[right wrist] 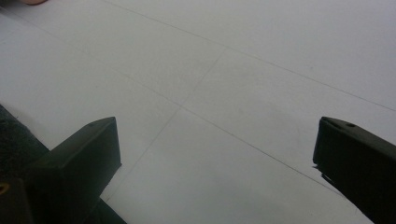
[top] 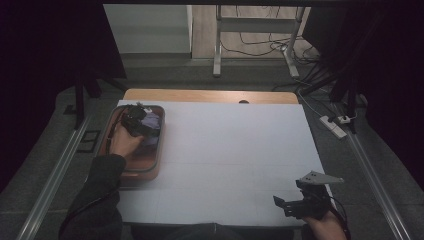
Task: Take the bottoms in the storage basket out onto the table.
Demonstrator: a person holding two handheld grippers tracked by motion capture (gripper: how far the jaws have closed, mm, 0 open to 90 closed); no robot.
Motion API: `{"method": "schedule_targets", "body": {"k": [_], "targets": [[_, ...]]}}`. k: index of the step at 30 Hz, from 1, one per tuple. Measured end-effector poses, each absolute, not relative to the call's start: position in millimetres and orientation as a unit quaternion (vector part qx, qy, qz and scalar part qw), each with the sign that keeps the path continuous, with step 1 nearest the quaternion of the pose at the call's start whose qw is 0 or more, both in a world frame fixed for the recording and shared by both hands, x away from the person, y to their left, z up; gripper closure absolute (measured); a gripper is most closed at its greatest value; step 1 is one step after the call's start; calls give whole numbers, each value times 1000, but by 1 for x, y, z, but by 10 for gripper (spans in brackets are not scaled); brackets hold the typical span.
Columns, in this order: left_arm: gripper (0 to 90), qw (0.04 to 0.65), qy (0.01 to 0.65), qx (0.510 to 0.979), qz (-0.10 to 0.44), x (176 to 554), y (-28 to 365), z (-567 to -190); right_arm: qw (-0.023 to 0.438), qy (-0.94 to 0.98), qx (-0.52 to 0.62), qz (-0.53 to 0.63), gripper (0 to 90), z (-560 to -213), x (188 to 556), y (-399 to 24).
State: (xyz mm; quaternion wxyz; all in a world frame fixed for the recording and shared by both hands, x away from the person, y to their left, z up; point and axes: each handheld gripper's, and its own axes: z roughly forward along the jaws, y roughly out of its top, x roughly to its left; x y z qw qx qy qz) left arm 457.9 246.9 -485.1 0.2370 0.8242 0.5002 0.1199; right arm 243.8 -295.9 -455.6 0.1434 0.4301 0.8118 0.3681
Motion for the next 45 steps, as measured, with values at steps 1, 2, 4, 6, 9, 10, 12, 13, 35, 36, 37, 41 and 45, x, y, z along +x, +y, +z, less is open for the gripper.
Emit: {"method": "schedule_targets", "body": {"k": [1, 2, 4, 6, 9, 10, 12, 13, 35, 36, 37, 41, 45], "targets": [[0, 234, 506, 822, 114, 460, 247, -486, 143, 812, 430, 368, 4, -456, 244, -296], [0, 232, 509, 822, 107, 461, 247, -488, 143, 812, 430, 368, 4, -456, 244, -296], [0, 224, 516, 821, 98, 464, 248, -491, 144, 812, 429, 368, 4, -456, 244, -296], [0, 217, 519, 821, 92, 467, 247, -493, 142, 812, 430, 368, 4, -456, 244, -296], [0, 217, 522, 821, 81, 471, 248, -495, 143, 812, 429, 368, 4, -456, 244, -296], [0, 219, 522, 821, 76, 471, 249, -496, 143, 812, 429, 368, 4, -456, 244, -296], [0, 225, 526, 818, 61, 473, 251, -499, 142, 812, 429, 368, 4, -456, 244, -296], [1, 228, 527, 817, 53, 474, 253, -500, 142, 813, 429, 368, 4, -456, 244, -296], [613, 235, 545, 805, -19, 471, 245, -493, 143, 813, 427, 368, 4, -456, 243, -296], [621, 232, 547, 804, -18, 470, 244, -492, 144, 814, 426, 368, 4, -456, 243, -296], [627, 230, 548, 804, -17, 470, 244, -492, 144, 814, 426, 369, 4, -456, 243, -296], [643, 222, 550, 805, -10, 470, 241, -490, 145, 814, 424, 369, 4, -455, 243, -296], [645, 219, 554, 803, -4, 469, 241, -488, 145, 814, 423, 370, 4, -455, 243, -296]]}}
